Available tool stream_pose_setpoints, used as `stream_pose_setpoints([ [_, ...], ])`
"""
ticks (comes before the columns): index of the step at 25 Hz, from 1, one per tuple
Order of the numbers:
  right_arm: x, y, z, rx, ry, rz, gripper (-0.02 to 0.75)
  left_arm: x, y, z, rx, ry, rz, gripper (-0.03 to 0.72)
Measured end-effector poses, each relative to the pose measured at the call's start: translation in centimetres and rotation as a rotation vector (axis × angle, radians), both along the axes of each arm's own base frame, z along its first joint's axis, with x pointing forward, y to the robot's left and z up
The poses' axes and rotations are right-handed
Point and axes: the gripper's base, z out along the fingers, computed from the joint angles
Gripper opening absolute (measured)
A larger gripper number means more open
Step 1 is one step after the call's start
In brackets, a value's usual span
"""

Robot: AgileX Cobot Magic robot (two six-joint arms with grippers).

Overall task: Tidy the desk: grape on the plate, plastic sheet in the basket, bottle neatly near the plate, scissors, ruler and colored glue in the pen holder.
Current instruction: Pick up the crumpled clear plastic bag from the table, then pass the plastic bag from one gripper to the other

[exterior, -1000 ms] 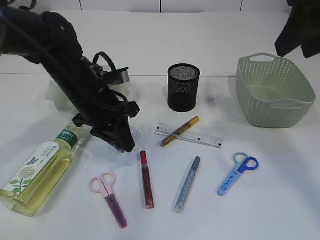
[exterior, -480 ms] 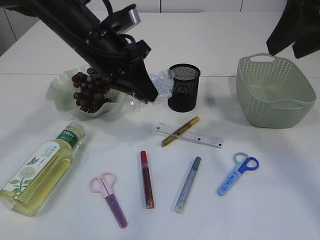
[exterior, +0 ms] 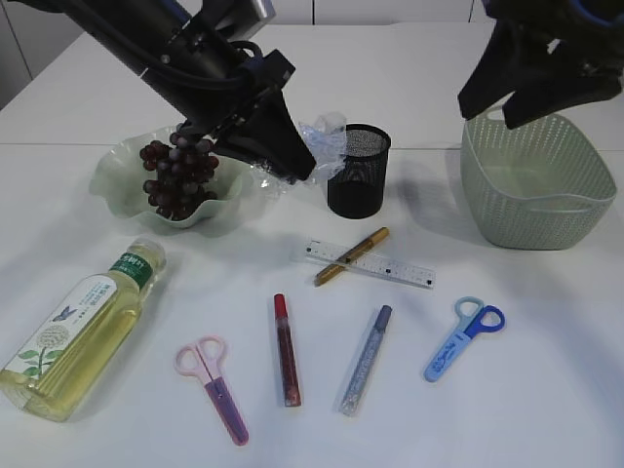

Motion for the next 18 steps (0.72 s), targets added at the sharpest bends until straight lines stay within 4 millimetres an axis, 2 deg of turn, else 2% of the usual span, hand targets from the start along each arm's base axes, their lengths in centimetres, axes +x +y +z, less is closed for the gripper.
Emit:
stream_pose_setpoints([
  [7,2.5,0.5,-1.7,0.077,-0.051,0.083,0.386,-0.1,-0.2,0.5,-0.043,0.002,-0.001,0.078],
  [10,3.7,0.2,-2.1,0.173,-0.086,0.133,0.386,-0.2,-0.4,0.7,-0.072,0.012,0.001,0.078],
  [14,4.9,-1.4,-1.5,0.355,-0.17,0.156,0.386,-0.2,-0.7,1.0,-0.115,0.026,0.006,0.078],
  [18,5.1,-2.7,-1.1,0.437,-0.215,0.196,0.386,-0.3,-1.0,1.4,-0.177,0.04,0.009,0.078],
])
